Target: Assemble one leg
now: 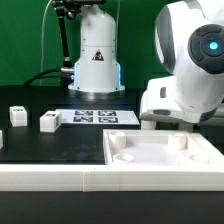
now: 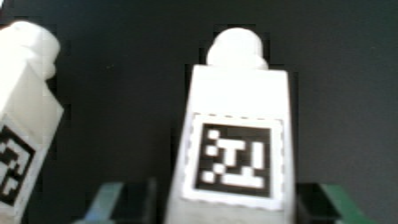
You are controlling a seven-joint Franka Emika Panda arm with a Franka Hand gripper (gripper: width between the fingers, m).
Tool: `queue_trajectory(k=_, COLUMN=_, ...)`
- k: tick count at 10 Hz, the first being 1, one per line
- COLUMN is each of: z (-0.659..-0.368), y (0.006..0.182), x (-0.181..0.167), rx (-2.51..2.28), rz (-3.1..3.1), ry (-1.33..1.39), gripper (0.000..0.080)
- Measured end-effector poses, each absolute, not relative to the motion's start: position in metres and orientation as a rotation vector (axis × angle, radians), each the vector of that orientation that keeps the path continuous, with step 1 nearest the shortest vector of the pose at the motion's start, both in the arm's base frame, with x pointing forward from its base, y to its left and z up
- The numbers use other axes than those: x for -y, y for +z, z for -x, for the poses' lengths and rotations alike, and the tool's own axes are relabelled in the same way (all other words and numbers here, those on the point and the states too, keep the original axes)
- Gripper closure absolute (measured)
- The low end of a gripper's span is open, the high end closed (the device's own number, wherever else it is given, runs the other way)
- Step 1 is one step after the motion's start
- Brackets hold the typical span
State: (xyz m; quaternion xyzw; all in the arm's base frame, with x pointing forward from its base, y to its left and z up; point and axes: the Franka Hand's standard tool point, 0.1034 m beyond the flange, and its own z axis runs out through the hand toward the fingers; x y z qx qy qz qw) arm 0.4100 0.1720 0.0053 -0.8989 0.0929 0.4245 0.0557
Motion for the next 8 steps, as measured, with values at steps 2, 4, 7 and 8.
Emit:
queue_trajectory(k=2, z=-0.41, y=0.005, x=-0.172, rx=-0.282, rz=2.728, ry=1.288, gripper=0.0509)
queue_trajectory(k=4, z=-0.411, y=0.007, x=-0.17, rx=-0.273, rz=2.726, ry=1.284, gripper=0.0509)
queue_trajectory(k=7, z=-0.426, y=0.044, x=-0.156, rx=-0.282, rz=2.71, ry=1.282, gripper=0.0509)
queue_trajectory(k=8, z=-0.43, y=0.064, x=-0.152, rx=-0.298, rz=2.705, ry=1.298, gripper=0.0509)
